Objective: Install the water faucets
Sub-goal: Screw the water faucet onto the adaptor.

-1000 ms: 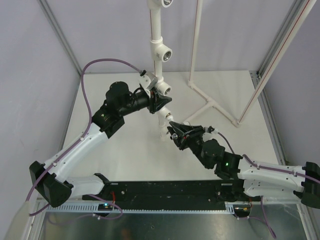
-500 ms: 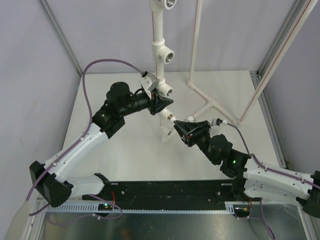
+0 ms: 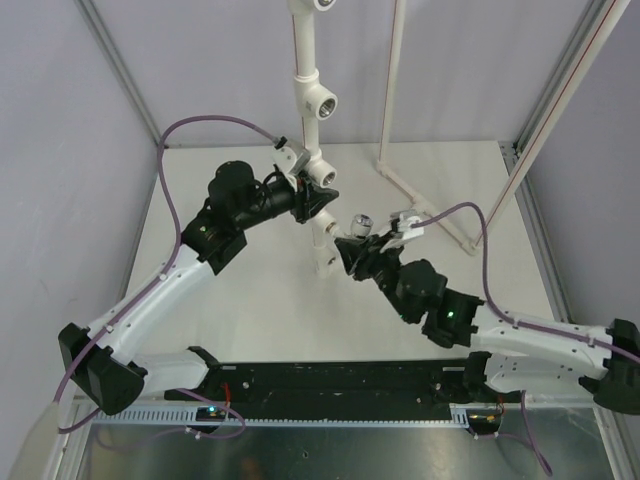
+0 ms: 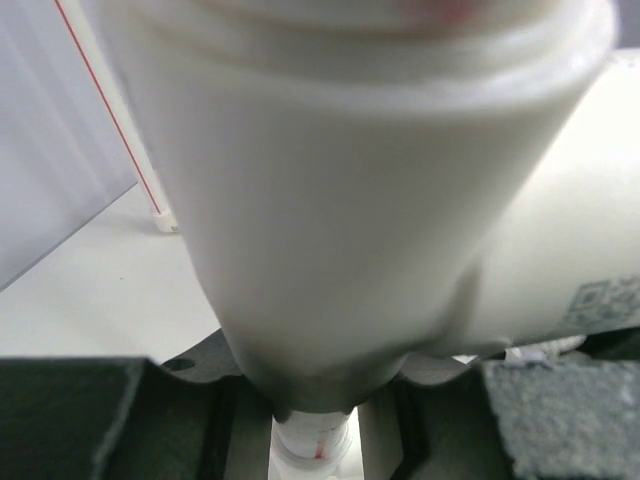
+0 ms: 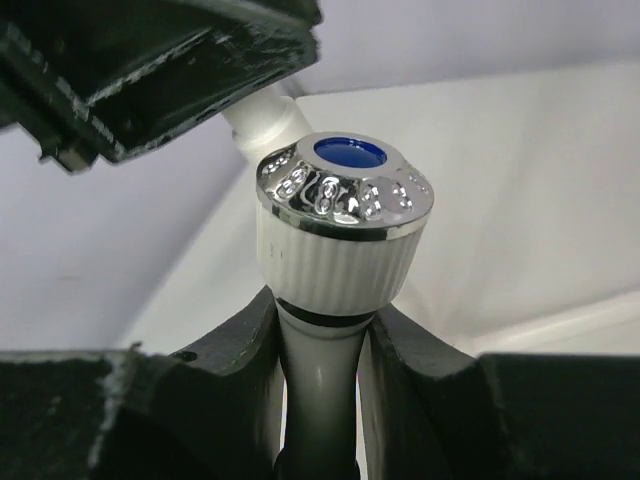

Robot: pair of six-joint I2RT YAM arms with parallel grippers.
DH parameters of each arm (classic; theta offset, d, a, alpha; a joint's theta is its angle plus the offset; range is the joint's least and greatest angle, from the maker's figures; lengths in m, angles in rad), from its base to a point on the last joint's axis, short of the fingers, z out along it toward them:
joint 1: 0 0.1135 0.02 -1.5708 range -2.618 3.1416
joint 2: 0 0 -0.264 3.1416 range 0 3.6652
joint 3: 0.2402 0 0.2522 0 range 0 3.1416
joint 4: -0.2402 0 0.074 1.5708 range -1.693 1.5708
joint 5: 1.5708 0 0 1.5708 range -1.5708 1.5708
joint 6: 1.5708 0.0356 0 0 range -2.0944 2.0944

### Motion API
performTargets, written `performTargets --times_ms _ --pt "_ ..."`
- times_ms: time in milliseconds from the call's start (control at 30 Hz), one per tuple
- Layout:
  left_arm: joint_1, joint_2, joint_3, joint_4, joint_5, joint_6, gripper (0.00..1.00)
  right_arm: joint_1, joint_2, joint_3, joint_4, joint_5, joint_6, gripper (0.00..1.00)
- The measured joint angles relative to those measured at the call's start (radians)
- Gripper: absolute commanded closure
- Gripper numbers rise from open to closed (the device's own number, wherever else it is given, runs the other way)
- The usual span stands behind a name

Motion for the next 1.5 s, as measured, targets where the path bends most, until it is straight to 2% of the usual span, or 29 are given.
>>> performTargets --times_ms 100,233,367,467,567,633,800,933,1267,1500 --pt "0.011 0.0 0.0 0.0 -0.011 0.0 1.0 0.078 0.073 -0.01 0.15 0.12 -0.32 1.0" --pt "0.013 0.0 0.002 -0.002 -0.027 -0.002 1.0 0.189 0.236 -0.058 0.515 0.262 -0.893 1.0" --pt "0.013 0.0 0.004 -0.005 -0.036 -0.003 1.0 0.227 0.358 -0.09 0.806 0.311 -1.325 1.0" --pt "0.013 0.0 0.006 -0.008 -0.034 -0.002 1.0 0.23 0.379 -0.111 0.869 0.29 -1.529 1.0" --pt "0.013 0.0 0.011 -0.013 -0.026 -0.002 1.0 0.219 0.339 -0.132 0.816 0.233 -1.648 1.0" --pt "0.013 0.0 0.014 -0.018 -0.018 -0.001 1.0 0.204 0.282 -0.143 0.724 0.178 -1.692 1.0" --pt "0.009 0.001 0.026 -0.036 0.028 0.001 1.0 0.113 0.045 -0.153 0.33 -0.097 -1.767 1.0" --pt "0.003 0.001 0.026 -0.045 0.058 0.003 1.0 0.058 -0.044 -0.153 0.187 -0.244 -1.746 1.0" --pt "0.003 0.002 0.026 -0.049 0.044 0.008 1.0 0.06 0.006 -0.153 0.246 -0.222 -1.665 1.0" --pt "0.003 0.005 0.027 -0.043 0.025 0.008 1.0 0.019 -0.009 -0.153 0.284 -0.251 -1.345 1.0"
